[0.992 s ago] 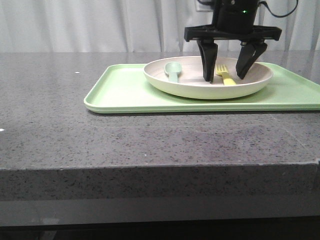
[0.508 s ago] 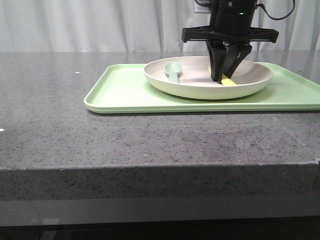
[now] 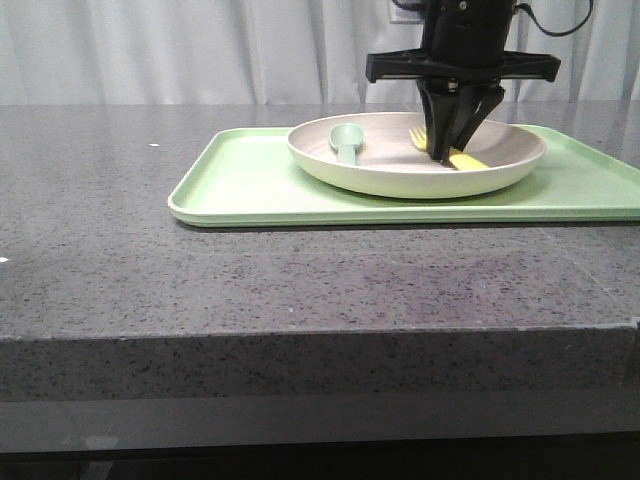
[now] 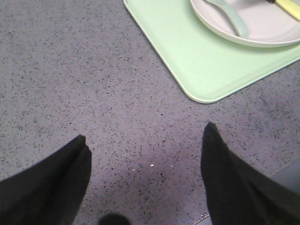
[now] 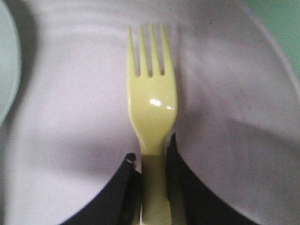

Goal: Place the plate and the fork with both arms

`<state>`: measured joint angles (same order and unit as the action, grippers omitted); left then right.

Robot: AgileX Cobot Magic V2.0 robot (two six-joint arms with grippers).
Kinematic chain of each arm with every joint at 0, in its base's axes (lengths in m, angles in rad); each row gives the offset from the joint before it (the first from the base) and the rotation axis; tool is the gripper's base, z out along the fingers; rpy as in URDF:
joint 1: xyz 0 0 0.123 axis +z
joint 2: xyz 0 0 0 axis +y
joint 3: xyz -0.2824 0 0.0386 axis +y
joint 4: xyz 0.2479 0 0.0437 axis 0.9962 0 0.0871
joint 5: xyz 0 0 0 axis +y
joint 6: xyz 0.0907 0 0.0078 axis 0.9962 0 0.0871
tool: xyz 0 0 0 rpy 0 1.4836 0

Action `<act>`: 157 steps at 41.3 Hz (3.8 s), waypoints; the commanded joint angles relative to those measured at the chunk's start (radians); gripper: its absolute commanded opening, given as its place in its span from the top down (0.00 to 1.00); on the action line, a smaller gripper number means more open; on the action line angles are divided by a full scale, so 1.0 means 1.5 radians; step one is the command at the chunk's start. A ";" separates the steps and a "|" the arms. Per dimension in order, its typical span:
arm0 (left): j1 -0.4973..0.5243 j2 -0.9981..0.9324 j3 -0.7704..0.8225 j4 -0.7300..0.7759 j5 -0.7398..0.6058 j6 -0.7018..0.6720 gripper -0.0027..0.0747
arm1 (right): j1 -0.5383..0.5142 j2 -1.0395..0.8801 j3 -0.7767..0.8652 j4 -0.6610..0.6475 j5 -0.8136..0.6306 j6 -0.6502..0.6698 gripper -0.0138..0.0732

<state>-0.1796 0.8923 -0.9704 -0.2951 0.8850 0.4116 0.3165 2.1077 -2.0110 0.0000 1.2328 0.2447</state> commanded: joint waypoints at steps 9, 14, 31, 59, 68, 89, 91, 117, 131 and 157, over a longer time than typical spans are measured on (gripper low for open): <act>0.001 -0.006 -0.018 -0.013 -0.045 -0.001 0.34 | -0.006 -0.121 -0.020 -0.027 0.052 -0.027 0.67; 0.001 -0.006 -0.018 -0.013 -0.045 -0.001 0.34 | -0.028 -0.152 -0.020 -0.036 0.059 -0.039 0.67; 0.001 -0.006 -0.018 -0.013 -0.045 -0.001 0.34 | -0.140 -0.190 0.000 -0.016 0.069 -0.082 0.67; 0.001 -0.006 -0.018 -0.013 -0.045 -0.001 0.34 | -0.175 -0.147 0.161 0.038 -0.012 -0.102 0.67; 0.001 -0.006 -0.018 -0.013 -0.045 -0.001 0.34 | -0.175 -0.127 0.161 0.052 -0.026 -0.102 0.65; 0.001 -0.006 -0.018 -0.013 -0.045 -0.001 0.34 | -0.175 -0.183 0.160 0.052 -0.032 -0.111 0.39; 0.001 -0.006 -0.018 -0.013 -0.045 -0.001 0.34 | -0.175 -0.206 0.160 0.052 -0.022 -0.116 0.39; 0.001 -0.006 -0.018 -0.013 -0.034 -0.001 0.34 | -0.146 -0.569 0.345 0.051 -0.025 -0.149 0.39; 0.001 -0.006 -0.018 -0.013 -0.033 -0.001 0.34 | -0.146 -0.785 0.553 0.051 -0.147 -0.180 0.39; 0.001 -0.006 -0.018 -0.013 -0.028 -0.001 0.34 | -0.146 -1.001 0.715 0.051 -0.229 -0.187 0.39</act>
<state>-0.1796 0.8923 -0.9704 -0.2951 0.8933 0.4131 0.0964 0.6041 -0.9161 0.0759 0.9666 -0.0244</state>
